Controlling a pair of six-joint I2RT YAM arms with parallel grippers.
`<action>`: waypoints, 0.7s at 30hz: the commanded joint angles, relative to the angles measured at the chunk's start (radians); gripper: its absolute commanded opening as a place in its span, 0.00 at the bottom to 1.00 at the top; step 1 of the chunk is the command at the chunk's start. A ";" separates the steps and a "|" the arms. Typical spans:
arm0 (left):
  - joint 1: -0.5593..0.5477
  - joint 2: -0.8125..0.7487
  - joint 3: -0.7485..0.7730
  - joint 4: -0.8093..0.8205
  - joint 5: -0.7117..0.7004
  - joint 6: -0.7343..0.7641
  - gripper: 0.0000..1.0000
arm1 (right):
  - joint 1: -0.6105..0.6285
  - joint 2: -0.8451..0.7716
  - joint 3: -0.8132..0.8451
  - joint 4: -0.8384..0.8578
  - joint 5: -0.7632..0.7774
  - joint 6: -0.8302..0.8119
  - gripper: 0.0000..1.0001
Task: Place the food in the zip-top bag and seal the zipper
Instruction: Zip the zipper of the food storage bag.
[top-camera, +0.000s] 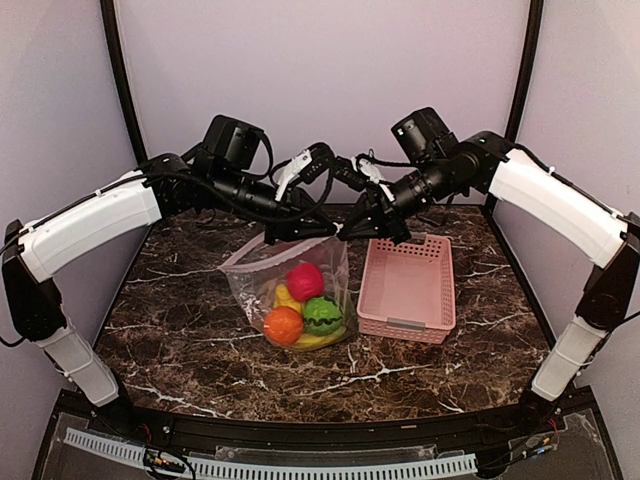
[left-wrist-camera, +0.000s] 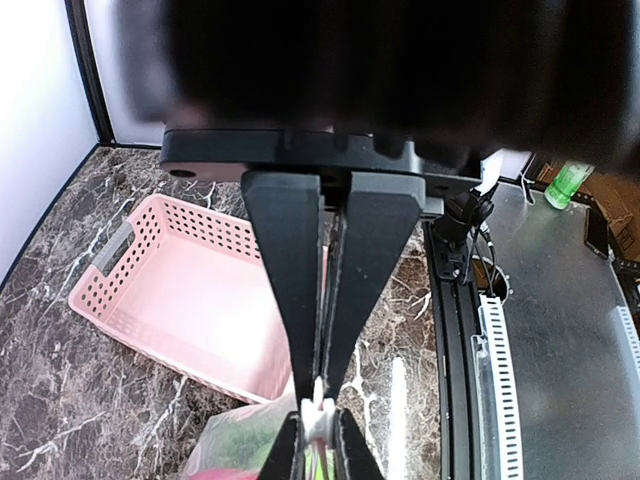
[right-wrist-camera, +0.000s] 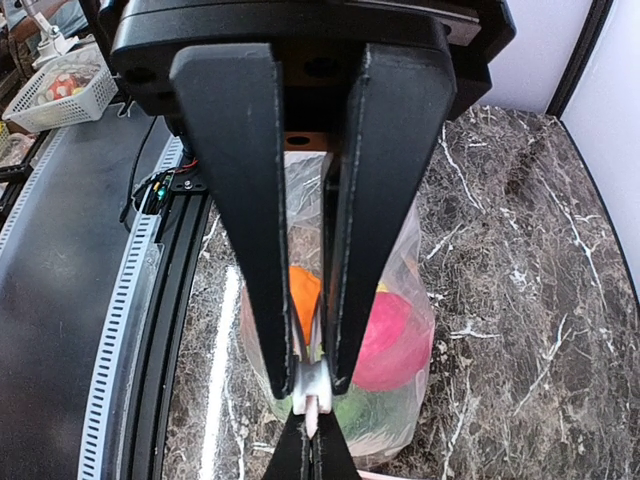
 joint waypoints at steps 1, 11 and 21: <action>0.025 0.004 0.011 -0.021 0.012 -0.056 0.07 | 0.010 -0.040 -0.007 0.035 0.000 -0.018 0.00; 0.042 -0.017 0.003 -0.071 -0.009 -0.044 0.01 | 0.000 -0.033 -0.008 0.038 0.014 -0.022 0.00; 0.081 -0.092 -0.073 -0.179 -0.106 0.006 0.01 | -0.108 -0.035 -0.010 0.074 -0.038 0.006 0.00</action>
